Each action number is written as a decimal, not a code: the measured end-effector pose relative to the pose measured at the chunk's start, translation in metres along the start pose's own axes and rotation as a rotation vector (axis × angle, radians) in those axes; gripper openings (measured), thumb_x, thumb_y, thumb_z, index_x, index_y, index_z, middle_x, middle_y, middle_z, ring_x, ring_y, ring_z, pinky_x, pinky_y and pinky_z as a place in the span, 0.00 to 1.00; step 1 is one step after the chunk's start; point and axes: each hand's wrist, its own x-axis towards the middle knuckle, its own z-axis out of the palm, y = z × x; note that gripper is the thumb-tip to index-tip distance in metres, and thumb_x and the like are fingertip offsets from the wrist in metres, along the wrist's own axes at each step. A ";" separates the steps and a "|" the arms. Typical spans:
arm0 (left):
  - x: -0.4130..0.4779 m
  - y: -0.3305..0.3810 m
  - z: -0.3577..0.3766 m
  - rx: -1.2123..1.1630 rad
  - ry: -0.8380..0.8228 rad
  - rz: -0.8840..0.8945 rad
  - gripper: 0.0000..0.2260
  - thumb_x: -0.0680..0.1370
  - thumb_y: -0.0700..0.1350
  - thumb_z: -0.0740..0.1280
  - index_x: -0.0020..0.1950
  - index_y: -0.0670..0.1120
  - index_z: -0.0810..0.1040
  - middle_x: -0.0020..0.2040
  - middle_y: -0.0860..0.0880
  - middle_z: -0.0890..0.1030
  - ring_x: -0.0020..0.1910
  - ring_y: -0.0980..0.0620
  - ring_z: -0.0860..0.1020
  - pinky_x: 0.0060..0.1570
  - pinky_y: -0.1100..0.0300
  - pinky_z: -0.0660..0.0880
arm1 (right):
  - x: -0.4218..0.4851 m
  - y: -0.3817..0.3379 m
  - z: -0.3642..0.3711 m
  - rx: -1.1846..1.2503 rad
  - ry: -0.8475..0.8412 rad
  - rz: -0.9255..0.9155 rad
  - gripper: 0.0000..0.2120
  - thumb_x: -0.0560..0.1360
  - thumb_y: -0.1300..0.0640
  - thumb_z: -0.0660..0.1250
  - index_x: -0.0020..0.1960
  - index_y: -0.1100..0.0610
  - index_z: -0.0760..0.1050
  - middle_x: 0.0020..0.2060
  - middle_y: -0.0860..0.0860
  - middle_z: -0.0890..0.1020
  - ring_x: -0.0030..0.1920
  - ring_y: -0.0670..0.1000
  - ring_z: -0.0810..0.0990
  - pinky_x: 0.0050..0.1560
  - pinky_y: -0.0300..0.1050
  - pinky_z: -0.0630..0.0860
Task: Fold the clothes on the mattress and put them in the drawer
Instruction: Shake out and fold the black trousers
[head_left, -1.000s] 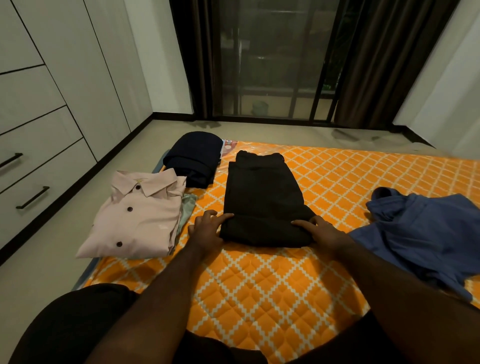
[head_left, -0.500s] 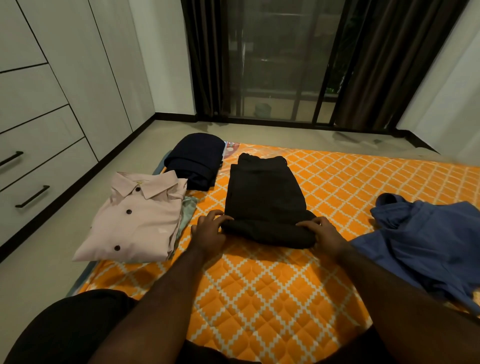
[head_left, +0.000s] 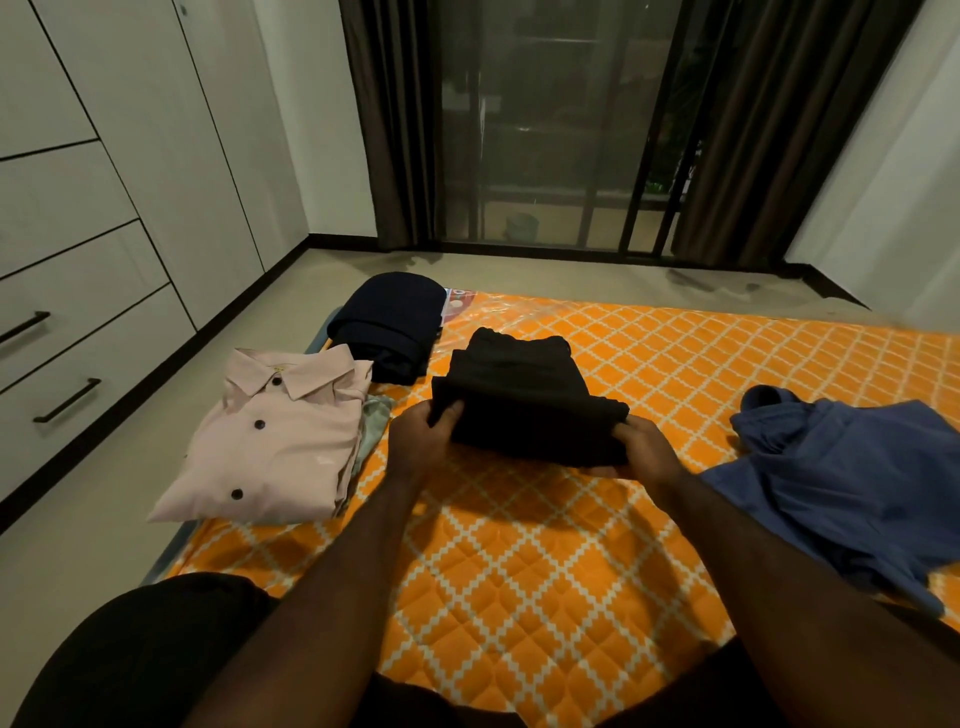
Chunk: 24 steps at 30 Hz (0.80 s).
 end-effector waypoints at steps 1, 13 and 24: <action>-0.001 0.003 0.000 0.017 0.006 -0.019 0.14 0.81 0.53 0.69 0.46 0.43 0.81 0.38 0.49 0.81 0.40 0.49 0.80 0.34 0.56 0.71 | 0.000 0.001 -0.001 0.038 -0.008 0.035 0.12 0.84 0.60 0.57 0.62 0.55 0.78 0.60 0.60 0.81 0.56 0.62 0.84 0.52 0.65 0.83; -0.003 -0.014 0.008 0.327 -0.115 -0.135 0.21 0.77 0.55 0.68 0.65 0.50 0.67 0.48 0.48 0.80 0.46 0.43 0.81 0.47 0.45 0.80 | 0.003 0.010 0.007 -0.530 0.053 0.015 0.31 0.80 0.47 0.70 0.75 0.55 0.60 0.61 0.57 0.78 0.46 0.54 0.83 0.34 0.46 0.81; -0.011 -0.035 -0.002 0.251 -0.290 0.067 0.14 0.77 0.38 0.66 0.62 0.48 0.78 0.53 0.50 0.74 0.47 0.50 0.78 0.43 0.54 0.78 | 0.007 0.027 0.016 -1.247 0.091 -0.257 0.11 0.81 0.47 0.65 0.60 0.47 0.67 0.52 0.53 0.76 0.46 0.55 0.77 0.39 0.47 0.72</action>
